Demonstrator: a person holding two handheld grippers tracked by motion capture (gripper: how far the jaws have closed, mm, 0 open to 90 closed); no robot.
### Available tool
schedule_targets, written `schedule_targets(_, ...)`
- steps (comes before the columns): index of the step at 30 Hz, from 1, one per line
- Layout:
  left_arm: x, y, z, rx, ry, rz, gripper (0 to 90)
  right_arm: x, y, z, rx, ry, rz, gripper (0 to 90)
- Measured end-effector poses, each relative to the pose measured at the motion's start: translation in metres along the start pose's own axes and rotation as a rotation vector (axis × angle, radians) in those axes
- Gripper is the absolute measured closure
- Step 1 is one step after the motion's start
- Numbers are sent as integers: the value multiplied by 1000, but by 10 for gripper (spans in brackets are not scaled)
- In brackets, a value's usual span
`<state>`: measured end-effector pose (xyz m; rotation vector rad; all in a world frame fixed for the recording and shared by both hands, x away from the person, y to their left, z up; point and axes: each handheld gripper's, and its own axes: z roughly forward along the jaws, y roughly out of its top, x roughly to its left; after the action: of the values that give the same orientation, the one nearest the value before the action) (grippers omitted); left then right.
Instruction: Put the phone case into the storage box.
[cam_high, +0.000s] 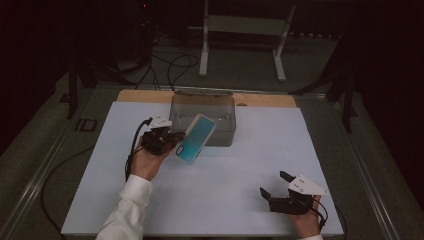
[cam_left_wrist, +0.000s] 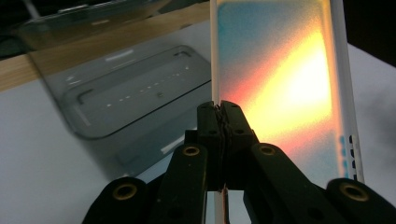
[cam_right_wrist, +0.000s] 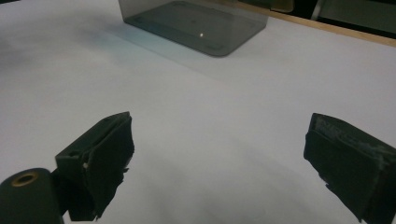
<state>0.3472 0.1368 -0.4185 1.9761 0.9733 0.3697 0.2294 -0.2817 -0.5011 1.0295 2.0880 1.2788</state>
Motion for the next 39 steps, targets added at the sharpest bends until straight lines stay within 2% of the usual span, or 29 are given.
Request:
schedule_targets(11, 13, -31, -26, -34, 74, -37, 891, 3, 1, 3, 4, 12, -4, 82)
schedule_targets(16, 19, -44, -36, -53, 96, -59, 891, 5, 1, 5, 5, 20, -4, 82)
schedule_targets(23, 24, -58, -48, -87, 121, -68, 890, 8, 6, 10, 2, 28, 2, 82)
schedule_targets(28, 25, -61, -54, -103, 142, -66, 891, 10, 15, 16, 15, 16, 15, 82)
schedule_targets(30, 25, -61, -54, -108, 138, -67, 891, 10, 18, 17, 15, 17, 3, 82)
schedule_targets(33, 22, -62, -55, -110, 139, -59, 890, 13, 31, 21, 8, 25, 6, 82)
schedule_targets(39, 21, -63, -54, -117, 133, -68, 890, 21, 49, 32, -17, 68, 16, 82)
